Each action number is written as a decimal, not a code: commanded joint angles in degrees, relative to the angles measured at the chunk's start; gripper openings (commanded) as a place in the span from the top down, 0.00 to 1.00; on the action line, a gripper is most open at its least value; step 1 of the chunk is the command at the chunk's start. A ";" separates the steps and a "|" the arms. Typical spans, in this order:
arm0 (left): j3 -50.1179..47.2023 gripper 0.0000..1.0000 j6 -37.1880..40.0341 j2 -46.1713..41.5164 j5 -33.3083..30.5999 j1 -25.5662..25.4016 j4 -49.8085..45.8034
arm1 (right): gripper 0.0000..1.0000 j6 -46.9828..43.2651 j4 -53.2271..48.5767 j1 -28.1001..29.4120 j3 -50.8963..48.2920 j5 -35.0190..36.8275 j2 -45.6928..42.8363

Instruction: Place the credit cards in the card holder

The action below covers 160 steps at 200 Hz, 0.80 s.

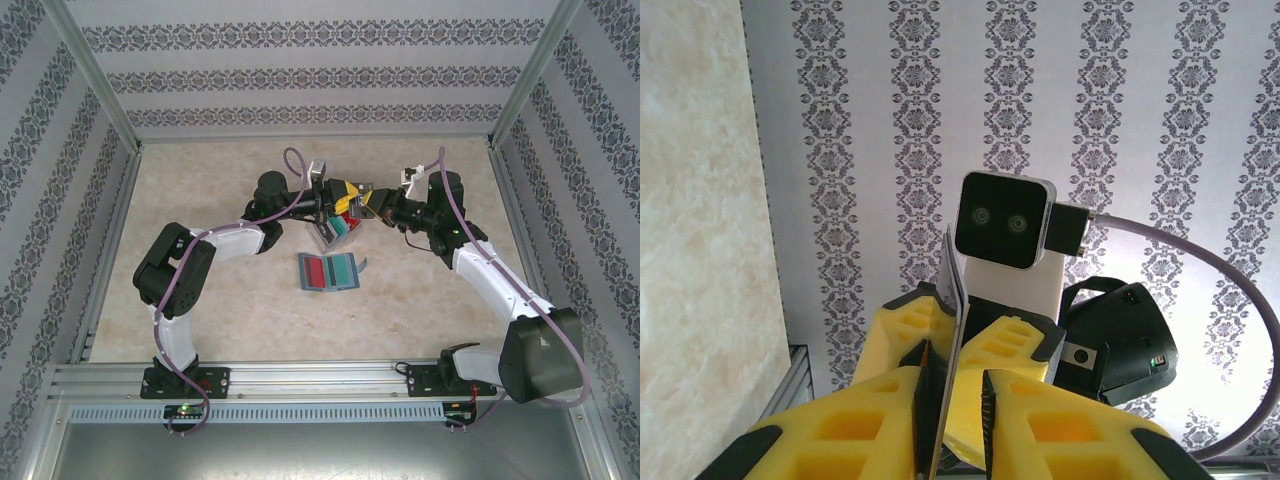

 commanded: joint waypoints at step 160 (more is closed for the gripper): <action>0.67 0.59 5.70 -2.00 1.43 -1.46 1.46 | 0.99 4.52 0.04 -0.49 1.16 2.89 -2.15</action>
